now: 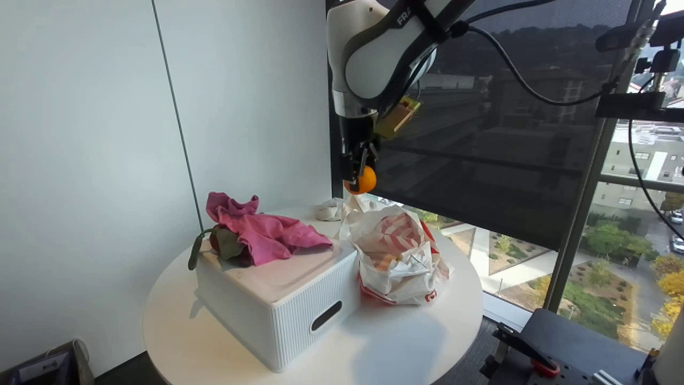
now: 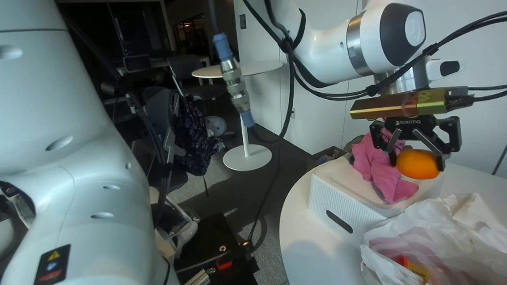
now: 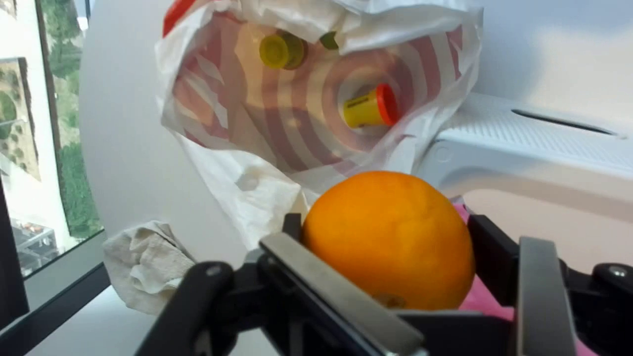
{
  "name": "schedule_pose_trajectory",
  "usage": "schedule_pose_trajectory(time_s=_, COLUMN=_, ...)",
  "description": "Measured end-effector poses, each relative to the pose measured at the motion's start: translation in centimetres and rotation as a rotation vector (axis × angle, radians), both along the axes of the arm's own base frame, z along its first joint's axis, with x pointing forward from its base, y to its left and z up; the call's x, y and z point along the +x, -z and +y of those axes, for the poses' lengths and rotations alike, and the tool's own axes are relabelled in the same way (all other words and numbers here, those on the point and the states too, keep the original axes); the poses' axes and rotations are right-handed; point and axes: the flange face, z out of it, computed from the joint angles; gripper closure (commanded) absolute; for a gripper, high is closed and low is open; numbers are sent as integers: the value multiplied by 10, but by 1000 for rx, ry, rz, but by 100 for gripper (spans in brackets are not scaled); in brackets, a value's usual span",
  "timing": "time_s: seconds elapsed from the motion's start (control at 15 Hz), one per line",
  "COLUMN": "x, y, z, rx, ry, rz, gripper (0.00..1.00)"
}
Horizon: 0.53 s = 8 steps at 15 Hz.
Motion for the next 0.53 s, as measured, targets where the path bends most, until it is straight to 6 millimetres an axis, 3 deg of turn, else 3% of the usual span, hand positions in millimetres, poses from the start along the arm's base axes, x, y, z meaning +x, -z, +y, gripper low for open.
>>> schedule_pose_trajectory(time_s=0.07, x=-12, y=-5, z=-23, rx=-15, ry=51, rz=32, gripper=42)
schedule_pose_trajectory(time_s=0.2, x=-34, y=9, z=-66, rx=-19, ry=124, rz=93, gripper=42)
schedule_pose_trajectory(time_s=0.33, x=-53, y=48, z=-101, rx=-7, ry=163, rz=136, gripper=42)
schedule_pose_trajectory(time_s=0.53, x=-66, y=114, z=-129, rx=8, ry=139, rz=108, gripper=42)
